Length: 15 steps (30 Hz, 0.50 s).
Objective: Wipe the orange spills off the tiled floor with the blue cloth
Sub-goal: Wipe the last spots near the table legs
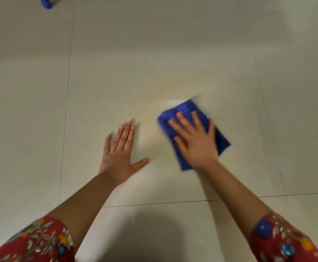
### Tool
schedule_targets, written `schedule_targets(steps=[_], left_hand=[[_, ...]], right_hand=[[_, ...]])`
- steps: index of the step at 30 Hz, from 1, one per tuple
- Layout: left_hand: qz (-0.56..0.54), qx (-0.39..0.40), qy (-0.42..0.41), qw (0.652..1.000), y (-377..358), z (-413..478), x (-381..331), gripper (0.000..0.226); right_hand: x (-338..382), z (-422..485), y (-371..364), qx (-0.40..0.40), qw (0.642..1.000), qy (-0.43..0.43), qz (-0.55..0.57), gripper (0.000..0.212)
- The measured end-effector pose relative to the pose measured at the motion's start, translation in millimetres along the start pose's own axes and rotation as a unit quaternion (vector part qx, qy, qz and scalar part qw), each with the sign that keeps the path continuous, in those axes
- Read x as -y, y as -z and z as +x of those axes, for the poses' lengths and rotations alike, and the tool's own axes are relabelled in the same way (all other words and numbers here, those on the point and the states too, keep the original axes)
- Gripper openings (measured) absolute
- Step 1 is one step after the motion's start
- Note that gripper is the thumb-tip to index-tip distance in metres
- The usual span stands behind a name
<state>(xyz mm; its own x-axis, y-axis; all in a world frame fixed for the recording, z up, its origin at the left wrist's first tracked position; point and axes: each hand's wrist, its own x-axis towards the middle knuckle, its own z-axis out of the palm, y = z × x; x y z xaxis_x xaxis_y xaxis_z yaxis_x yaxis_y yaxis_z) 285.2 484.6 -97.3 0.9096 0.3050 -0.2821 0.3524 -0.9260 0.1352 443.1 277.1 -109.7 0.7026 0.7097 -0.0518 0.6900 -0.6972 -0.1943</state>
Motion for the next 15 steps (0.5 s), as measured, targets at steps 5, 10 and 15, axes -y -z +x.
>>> schedule_targets(steps=[5,10,15], left_hand=[[0.000,0.002,-0.001,1.000,0.6,0.7,0.8,0.103],[-0.018,0.024,-0.008,1.000,2.8,2.2,4.5,0.111],[-0.019,0.040,-0.014,0.999,5.4,1.9,3.8,0.117]], right_hand=[[-0.5,72.8,6.3,-0.011,0.977,-0.213,0.007,0.055],[83.9,-36.6,-13.2,0.036,0.999,0.030,0.011,0.052],[-6.7,-92.3,3.1,0.025,0.990,-0.138,-0.001,0.051]])
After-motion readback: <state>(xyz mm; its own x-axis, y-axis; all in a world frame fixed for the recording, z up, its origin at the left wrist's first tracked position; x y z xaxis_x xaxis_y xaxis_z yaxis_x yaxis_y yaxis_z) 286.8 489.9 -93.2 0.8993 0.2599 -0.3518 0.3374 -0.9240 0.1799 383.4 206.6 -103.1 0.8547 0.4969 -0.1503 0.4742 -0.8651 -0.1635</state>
